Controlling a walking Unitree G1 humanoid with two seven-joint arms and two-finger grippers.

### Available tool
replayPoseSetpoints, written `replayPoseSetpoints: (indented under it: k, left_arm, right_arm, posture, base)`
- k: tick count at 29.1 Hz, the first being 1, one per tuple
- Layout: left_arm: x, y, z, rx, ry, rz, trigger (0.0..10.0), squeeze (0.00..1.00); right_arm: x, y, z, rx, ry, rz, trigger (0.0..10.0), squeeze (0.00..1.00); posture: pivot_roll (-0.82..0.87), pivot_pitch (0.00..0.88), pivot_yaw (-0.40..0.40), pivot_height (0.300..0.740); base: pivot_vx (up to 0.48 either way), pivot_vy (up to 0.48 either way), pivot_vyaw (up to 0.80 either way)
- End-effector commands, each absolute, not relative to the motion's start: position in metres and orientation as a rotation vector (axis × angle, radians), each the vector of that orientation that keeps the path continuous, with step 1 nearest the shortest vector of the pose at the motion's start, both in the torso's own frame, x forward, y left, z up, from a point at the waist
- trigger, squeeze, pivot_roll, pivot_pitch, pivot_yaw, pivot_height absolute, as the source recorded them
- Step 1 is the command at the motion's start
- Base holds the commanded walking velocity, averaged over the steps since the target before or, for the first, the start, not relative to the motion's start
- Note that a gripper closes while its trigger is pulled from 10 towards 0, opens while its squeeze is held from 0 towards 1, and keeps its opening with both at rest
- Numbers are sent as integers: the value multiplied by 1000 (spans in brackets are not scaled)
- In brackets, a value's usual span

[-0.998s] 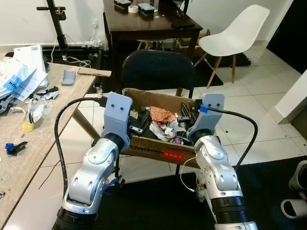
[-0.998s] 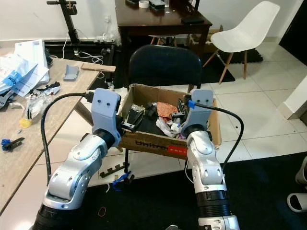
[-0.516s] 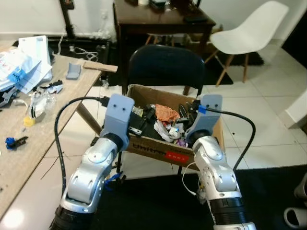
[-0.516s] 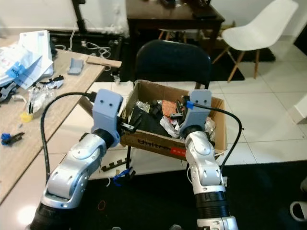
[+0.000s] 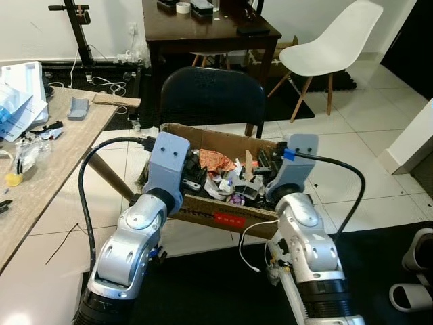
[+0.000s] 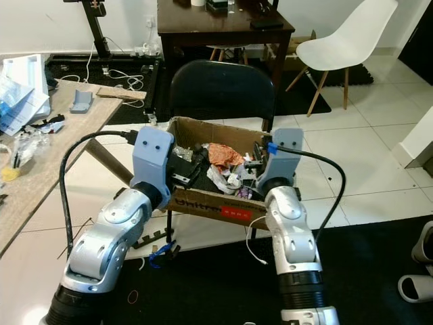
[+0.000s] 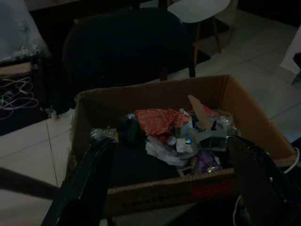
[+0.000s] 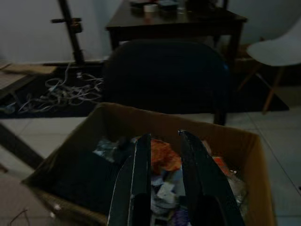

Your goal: Picking trash to rubbish bin

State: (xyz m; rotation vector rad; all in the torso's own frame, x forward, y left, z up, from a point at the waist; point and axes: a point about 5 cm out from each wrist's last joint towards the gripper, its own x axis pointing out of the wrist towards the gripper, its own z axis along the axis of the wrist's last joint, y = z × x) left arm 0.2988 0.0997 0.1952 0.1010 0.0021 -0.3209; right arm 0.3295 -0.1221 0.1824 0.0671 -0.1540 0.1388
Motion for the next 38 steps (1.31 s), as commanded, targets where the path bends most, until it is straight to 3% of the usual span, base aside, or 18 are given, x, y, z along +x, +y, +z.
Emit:
replayPoseSetpoints:
  k: [1,38]
  left_arm:
    - [300,103,191,92,16,-288,10000,0]
    - [300,102,190,51,29,-270,10000,0]
  right_arm:
    - [328,-124,178,27,-133,139,10000,0]
    - [329,-117,180,-34,-139,175,10000,0]
  posture:
    - [140,121,-26,740]
    - [137,96,-27,740]
  base:
    - [0,0,0]
    - [0,0,800]
